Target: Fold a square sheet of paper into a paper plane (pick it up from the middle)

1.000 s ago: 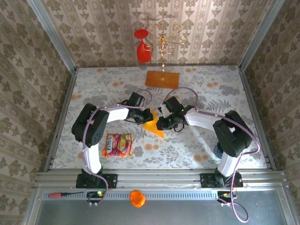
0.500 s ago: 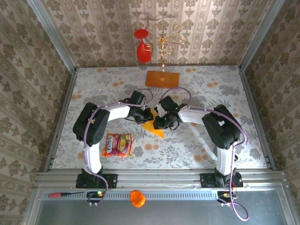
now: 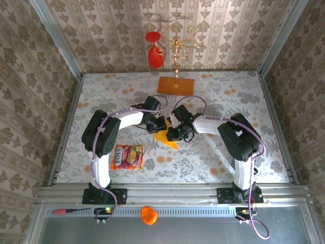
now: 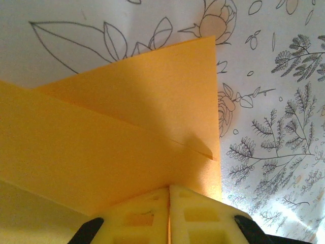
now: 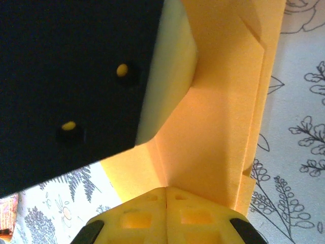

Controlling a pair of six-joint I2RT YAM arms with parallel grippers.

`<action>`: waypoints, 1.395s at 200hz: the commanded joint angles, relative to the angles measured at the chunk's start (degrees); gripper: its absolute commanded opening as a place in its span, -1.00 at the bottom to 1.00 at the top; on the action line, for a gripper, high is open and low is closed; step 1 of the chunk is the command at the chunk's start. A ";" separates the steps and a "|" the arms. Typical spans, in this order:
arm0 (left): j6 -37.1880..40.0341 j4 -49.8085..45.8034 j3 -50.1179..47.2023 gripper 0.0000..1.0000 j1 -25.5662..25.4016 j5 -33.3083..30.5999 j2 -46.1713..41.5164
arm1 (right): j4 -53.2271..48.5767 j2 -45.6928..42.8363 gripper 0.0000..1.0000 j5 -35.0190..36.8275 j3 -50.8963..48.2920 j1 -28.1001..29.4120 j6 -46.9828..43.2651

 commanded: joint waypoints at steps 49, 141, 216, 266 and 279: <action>1.10 -7.98 -0.92 -0.82 0.42 -10.34 6.52 | -7.91 -4.61 -0.87 0.96 -7.16 -0.42 -3.40; 2.16 -8.33 -0.74 -0.83 0.43 -10.30 7.64 | -7.29 -8.36 -0.87 0.57 -11.90 -1.64 -3.66; 2.65 -8.44 -0.73 -0.83 0.43 -10.30 8.30 | -8.96 -9.69 -0.88 1.14 -13.25 -2.18 -4.79; 2.84 -8.53 -0.67 -0.83 0.51 -10.39 8.41 | -9.38 -11.28 -0.88 1.27 -15.51 -2.53 -4.61; 2.85 -8.56 -0.66 -0.84 0.60 -10.48 8.50 | -9.35 -11.70 -0.88 1.63 -15.79 -2.66 -4.03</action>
